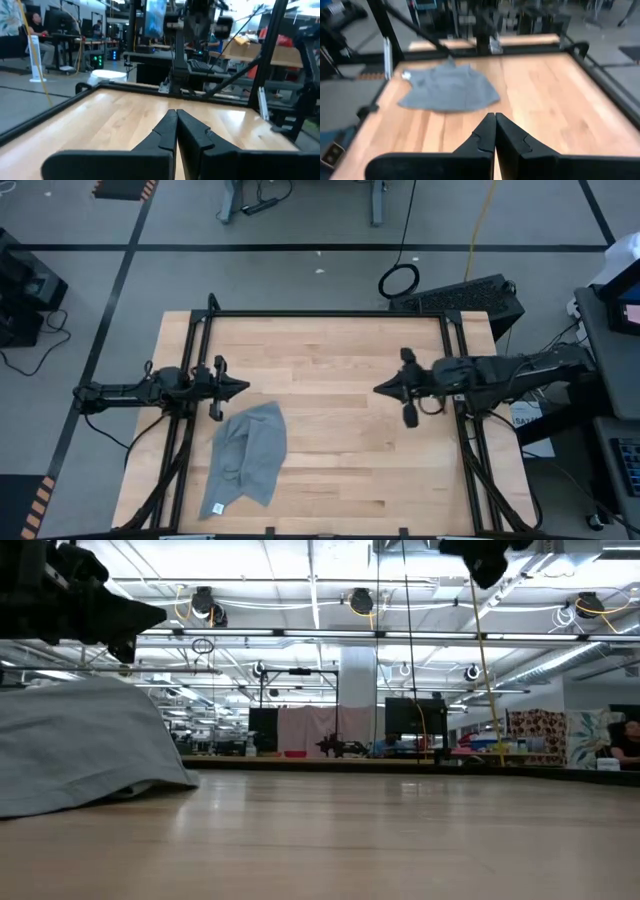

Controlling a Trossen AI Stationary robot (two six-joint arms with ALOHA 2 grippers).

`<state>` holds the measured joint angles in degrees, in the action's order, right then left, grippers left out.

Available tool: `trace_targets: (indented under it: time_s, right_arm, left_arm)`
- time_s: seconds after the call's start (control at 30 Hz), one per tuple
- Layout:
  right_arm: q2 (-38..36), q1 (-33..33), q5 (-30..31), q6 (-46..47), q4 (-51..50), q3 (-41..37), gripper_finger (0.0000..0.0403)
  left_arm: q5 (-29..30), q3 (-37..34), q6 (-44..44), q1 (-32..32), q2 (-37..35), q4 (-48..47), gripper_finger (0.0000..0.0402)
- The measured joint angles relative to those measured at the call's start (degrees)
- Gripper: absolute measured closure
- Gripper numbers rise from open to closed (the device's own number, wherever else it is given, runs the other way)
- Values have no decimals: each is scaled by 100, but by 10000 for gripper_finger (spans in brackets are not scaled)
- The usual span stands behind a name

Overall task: Roll towel
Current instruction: Roll the gray towel

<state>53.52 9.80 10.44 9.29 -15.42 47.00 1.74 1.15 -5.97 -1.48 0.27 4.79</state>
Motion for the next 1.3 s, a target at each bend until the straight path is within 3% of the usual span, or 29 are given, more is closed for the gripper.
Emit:
trace_targets:
  time_s: [0.2, 0.37, 0.8, 0.97, 1.3]
  right_arm:
    - [809, 0, 0, 11, 46, 0, 403]
    - [1509, 0, 0, 35, 260, 0, 403]
    - [3750, 4, -22, 59, 2390, 0, 403]
    - [4504, 4, -105, 298, 2992, 36, 403]
    - [5552, 44, -320, 283, 3060, 947, 403]
  left_arm:
    - [0, 478, -117, 0, 132, -300, 386]
    - [-10, 1505, -118, 0, 619, -827, 386]
    - [-321, 4314, 233, 472, 3403, -2676, 386]
    - [-300, 4449, 155, 883, 4321, -3183, 386]
    - [32, 4331, -1159, 2058, 5748, -3278, 386]
